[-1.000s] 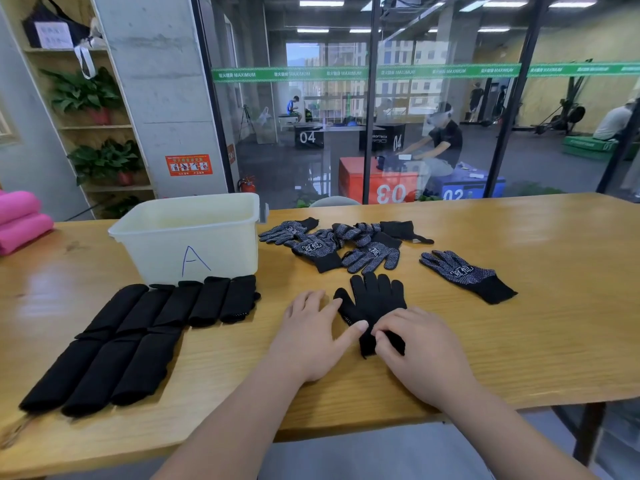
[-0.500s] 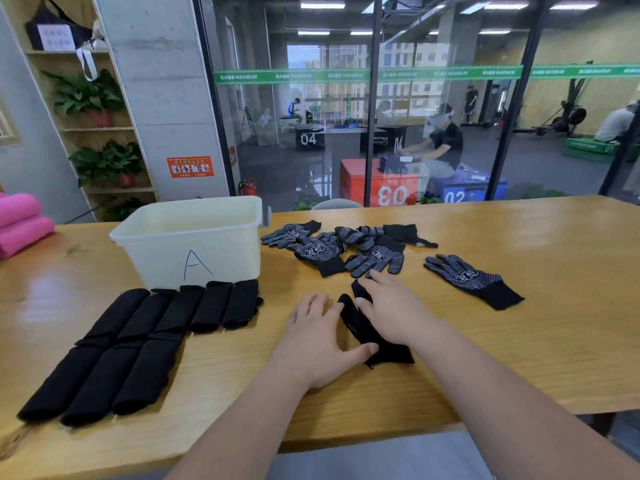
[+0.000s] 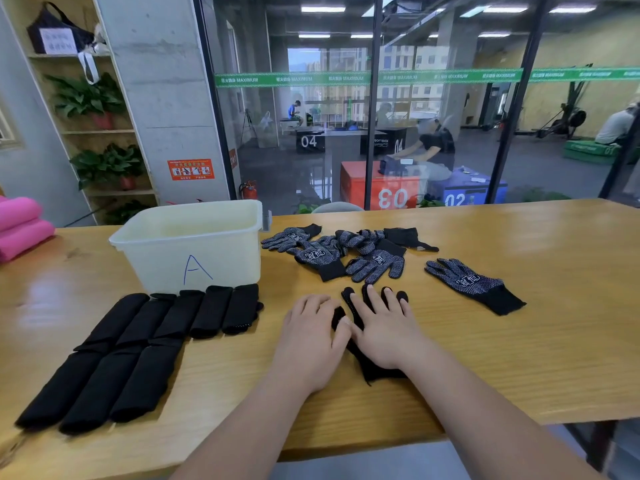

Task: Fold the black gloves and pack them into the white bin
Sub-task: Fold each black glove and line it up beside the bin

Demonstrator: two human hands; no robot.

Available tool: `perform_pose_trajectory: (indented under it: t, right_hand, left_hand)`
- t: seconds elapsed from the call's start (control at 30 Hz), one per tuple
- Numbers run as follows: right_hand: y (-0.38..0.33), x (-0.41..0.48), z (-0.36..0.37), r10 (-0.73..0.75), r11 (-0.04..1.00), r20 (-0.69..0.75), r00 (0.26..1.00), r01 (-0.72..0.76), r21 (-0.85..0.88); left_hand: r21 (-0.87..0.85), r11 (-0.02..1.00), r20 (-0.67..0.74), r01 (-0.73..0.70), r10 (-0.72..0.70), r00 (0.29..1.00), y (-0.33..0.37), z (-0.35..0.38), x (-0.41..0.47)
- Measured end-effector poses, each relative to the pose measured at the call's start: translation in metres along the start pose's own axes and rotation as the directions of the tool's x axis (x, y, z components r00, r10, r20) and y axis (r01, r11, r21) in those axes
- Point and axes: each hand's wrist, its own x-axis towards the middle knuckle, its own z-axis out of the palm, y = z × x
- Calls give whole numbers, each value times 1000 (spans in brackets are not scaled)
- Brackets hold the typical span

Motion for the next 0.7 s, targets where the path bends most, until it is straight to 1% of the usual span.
perform_pose_trajectory:
  t: [0.13,0.27,0.37,0.43,0.53,0.63,0.7]
  right_hand:
    - [-2,-7,-2,-13,1000,29,999,13,14]
    - [1,-12,-4,-35,999,-29,999,36,21]
    - [5,-14,-2,-44,991,-5,999,45,124]
    - [11,-15,-4,-59,982,-40,997,65,176]
    - [28,-24,-8,-27,991,-113,993,41,128]
    - [44,-37,-4,-30,994,-41,999,34,102]
    - [50,-43,1,-58,993,-53,997,63,102]
  left_hand:
    - [70,997,-40,-33,36,999,5,-4,-3]
    - [125,991,-24,-41,44,999,6,-4,-5]
    - [129,991,-4,-30,30,1000,6,-3,-6]
    - [126,992,7,-14,13,1000,5,-2,-6]
    - [128,992,20,-3,1,1000,4,-2,-6]
    - [134,991,64,-12,3,998,2,0,-3]
    - [129,992,84,-6,-5,996,1,1,-2]
